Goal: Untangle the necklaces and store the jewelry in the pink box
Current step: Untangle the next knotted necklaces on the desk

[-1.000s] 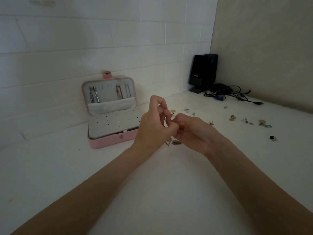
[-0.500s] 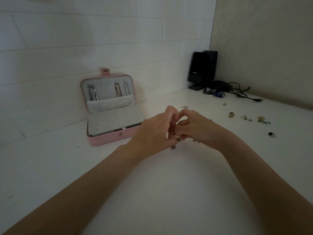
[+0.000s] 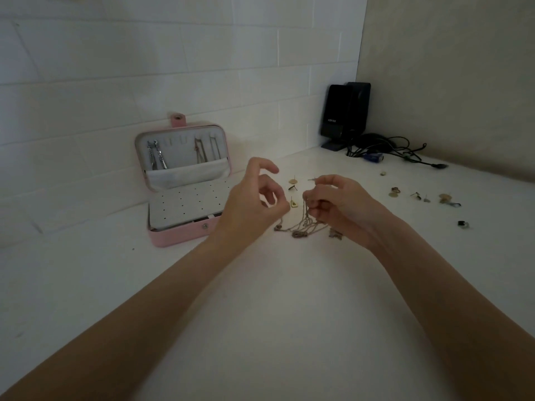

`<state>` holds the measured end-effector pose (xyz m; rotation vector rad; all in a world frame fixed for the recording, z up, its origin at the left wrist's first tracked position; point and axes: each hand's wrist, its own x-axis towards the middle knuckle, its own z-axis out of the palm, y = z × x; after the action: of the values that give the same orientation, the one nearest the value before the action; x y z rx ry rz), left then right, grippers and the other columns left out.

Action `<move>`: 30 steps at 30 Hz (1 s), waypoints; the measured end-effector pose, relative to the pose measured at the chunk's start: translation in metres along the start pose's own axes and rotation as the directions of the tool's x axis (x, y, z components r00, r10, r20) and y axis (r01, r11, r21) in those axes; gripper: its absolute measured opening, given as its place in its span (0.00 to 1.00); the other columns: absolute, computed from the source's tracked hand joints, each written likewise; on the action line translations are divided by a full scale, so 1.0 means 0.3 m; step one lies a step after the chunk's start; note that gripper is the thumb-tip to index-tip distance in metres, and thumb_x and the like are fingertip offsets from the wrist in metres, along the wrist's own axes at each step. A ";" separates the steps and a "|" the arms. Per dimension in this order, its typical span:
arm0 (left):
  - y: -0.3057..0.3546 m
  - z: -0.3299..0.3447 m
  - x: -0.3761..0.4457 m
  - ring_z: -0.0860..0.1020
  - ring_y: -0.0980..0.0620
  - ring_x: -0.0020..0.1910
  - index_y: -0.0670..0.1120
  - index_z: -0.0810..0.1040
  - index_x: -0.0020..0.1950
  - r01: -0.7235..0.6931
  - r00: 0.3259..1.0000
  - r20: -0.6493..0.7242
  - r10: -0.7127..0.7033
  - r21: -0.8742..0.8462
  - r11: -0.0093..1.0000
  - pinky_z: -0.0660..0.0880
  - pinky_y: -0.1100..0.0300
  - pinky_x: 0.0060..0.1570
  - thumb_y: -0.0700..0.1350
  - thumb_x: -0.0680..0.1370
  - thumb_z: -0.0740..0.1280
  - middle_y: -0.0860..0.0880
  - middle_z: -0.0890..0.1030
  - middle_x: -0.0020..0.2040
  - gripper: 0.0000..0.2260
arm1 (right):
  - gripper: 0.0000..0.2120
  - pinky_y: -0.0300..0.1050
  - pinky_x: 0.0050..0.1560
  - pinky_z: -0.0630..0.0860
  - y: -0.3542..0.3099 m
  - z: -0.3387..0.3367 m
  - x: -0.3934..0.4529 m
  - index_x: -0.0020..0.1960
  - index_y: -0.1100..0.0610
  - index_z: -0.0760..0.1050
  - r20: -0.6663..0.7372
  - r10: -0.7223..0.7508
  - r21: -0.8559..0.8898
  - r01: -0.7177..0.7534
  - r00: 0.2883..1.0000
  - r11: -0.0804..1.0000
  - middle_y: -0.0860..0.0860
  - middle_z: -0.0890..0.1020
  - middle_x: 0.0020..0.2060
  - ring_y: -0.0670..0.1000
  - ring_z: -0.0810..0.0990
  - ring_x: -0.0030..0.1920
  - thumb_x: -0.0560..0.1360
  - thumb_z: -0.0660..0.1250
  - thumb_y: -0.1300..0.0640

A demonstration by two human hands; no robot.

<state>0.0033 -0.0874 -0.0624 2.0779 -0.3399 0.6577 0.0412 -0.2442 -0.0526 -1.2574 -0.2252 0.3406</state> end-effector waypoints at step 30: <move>0.029 -0.011 0.005 0.70 0.55 0.32 0.46 0.71 0.48 0.659 0.752 0.417 -0.510 -0.462 0.594 0.74 0.63 0.35 0.32 0.73 0.67 0.49 0.73 0.34 0.11 | 0.11 0.34 0.36 0.71 -0.002 0.017 -0.028 0.50 0.57 0.67 0.205 -0.143 -0.499 0.229 0.968 0.836 0.51 0.79 0.36 0.46 0.73 0.32 0.73 0.65 0.68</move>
<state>-0.0006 -0.0894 -0.0541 1.5055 0.0442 -0.1273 0.0316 -0.2428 -0.0505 -1.7301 -0.6075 0.2147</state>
